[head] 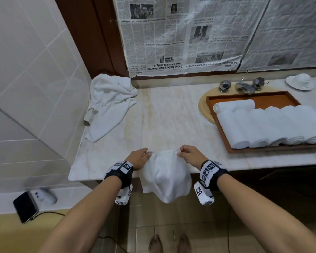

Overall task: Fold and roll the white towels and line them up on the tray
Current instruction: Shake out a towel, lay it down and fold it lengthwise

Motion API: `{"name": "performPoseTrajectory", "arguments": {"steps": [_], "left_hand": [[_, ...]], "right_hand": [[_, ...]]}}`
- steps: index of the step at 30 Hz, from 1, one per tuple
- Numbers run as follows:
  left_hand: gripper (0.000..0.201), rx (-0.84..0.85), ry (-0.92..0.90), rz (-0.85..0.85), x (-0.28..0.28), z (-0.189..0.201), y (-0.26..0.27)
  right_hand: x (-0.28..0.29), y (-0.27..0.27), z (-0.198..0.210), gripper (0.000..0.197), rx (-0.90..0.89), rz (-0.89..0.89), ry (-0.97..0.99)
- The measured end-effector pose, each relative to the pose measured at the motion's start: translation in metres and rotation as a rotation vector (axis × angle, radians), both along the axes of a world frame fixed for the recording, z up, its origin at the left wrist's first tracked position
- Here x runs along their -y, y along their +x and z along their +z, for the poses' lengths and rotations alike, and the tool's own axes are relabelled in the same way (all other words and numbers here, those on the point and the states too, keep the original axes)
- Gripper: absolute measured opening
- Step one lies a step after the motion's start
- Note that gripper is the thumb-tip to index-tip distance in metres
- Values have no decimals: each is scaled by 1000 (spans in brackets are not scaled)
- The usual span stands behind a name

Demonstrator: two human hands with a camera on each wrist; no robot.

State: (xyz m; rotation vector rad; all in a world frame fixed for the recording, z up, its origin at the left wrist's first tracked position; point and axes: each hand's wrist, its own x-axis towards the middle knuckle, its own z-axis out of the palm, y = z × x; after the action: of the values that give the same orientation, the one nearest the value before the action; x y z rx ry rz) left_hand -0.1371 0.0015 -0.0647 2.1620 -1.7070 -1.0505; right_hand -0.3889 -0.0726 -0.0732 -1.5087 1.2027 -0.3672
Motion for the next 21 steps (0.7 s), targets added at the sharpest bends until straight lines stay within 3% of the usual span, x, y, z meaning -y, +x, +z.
{"name": "performPoseTrajectory", "arguments": {"steps": [4, 8, 12, 17, 21], "left_hand": [[35, -186, 192, 8, -11, 19, 0], [31, -359, 334, 2, -20, 48, 1], [35, -311, 267, -15, -19, 101, 8], [39, -513, 98, -18, -19, 174, 17], [55, -660, -13, -5, -25, 206, 24]], "right_hand": [[-13, -19, 20, 13, 107, 76, 111], [-23, -40, 55, 13, 186, 93, 86], [-16, -57, 108, 2, 300, 54, -17], [-8, -70, 174, 4, 432, 17, -78], [-6, -75, 205, 9, 515, -28, -102]]}}
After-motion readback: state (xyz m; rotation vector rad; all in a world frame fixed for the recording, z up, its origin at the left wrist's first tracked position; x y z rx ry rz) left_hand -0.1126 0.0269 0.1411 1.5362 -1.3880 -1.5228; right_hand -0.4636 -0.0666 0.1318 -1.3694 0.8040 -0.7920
